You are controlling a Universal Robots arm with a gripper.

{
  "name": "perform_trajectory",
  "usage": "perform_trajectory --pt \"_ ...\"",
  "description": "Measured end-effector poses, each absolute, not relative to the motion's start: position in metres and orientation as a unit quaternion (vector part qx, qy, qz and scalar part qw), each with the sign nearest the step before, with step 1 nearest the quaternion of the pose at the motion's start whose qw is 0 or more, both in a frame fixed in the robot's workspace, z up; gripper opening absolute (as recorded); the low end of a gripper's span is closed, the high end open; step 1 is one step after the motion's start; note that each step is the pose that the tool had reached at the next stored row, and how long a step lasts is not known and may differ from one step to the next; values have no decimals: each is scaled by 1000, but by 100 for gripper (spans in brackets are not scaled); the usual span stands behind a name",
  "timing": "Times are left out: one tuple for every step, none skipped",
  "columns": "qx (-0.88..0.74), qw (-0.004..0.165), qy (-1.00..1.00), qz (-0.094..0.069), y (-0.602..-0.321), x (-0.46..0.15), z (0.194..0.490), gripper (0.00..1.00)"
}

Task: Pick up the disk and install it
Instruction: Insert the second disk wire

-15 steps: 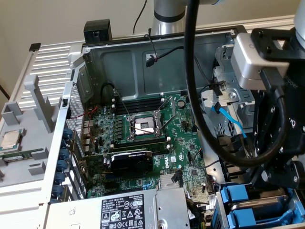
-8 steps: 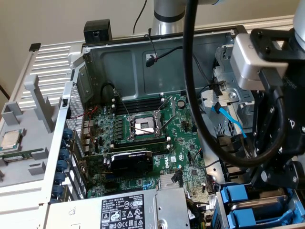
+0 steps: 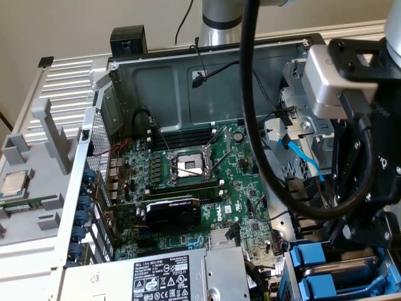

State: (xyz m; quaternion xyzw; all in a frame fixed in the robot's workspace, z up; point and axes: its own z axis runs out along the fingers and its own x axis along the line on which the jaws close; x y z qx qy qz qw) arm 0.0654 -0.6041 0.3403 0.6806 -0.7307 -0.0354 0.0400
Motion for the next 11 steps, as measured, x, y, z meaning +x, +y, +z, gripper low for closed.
perform_trajectory --pt "681 40 -731 -35 -604 65 340 16" --pt "681 40 -731 -35 -604 65 340 16" --pt "681 40 -731 -35 -604 65 340 16" --pt "681 40 -731 -35 -604 65 340 16" --pt "681 40 -731 -35 -604 65 340 16" --pt "681 40 -731 -35 -604 65 340 16" --pt "681 40 -731 -35 -604 65 340 16" --pt "681 40 -731 -35 -604 65 340 16" --pt "681 40 -731 -35 -604 65 340 16" --pt "681 40 -731 -35 -604 65 340 16" --pt "681 40 -731 -35 -604 65 340 16"
